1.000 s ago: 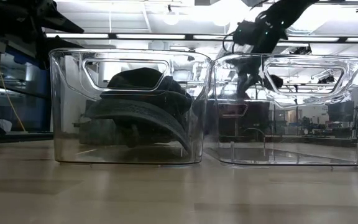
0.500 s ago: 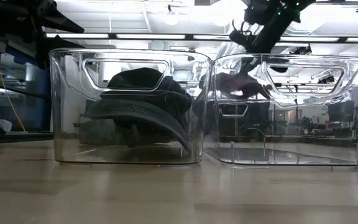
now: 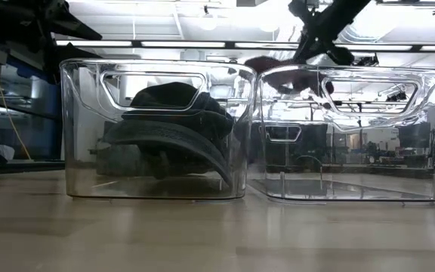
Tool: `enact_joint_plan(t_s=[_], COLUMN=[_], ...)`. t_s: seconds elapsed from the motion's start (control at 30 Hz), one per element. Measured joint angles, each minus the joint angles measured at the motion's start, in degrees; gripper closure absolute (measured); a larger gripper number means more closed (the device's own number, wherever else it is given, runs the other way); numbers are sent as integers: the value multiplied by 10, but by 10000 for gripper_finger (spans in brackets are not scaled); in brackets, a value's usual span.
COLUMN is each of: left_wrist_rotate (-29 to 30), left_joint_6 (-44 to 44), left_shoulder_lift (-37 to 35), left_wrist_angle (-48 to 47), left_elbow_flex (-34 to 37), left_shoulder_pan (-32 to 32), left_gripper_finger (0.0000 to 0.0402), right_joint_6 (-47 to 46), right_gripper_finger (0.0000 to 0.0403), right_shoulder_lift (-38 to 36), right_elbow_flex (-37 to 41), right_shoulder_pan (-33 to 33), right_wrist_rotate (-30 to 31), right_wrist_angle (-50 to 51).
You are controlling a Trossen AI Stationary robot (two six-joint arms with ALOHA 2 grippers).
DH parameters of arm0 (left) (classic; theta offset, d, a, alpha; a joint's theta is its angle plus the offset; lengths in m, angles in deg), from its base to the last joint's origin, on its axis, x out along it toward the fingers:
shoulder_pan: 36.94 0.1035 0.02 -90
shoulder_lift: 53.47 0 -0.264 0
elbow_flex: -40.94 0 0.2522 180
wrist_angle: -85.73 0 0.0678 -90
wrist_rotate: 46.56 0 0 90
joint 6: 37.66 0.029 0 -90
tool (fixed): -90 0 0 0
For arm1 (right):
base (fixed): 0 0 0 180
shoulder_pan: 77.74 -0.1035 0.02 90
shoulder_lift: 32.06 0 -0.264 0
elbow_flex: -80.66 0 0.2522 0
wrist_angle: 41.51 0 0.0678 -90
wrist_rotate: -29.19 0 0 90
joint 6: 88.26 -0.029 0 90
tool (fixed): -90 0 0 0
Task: Pick & Place hat
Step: Put the right red cap into the right transparent bin
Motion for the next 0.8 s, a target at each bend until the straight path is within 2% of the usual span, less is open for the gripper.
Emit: enact_joint_plan(t_s=[0.5,0.67,0.8], left_wrist_rotate=[-5,-5,-5], left_joint_6=[0,0,0], left_shoulder_lift=[0,0,0], left_wrist_angle=[0,0,0], left_elbow_flex=[0,0,0], left_shoulder_pan=[0,0,0], left_gripper_finger=[204,204,204], right_joint_6=[77,99,114], right_gripper_finger=[402,402,402], right_shoulder_lift=[-114,-156,-186], right_elbow_flex=[0,0,0], right_shoulder_pan=[-91,-107,-116], right_wrist_rotate=[0,-40,-94], right_wrist_angle=[-10,-43,-69])
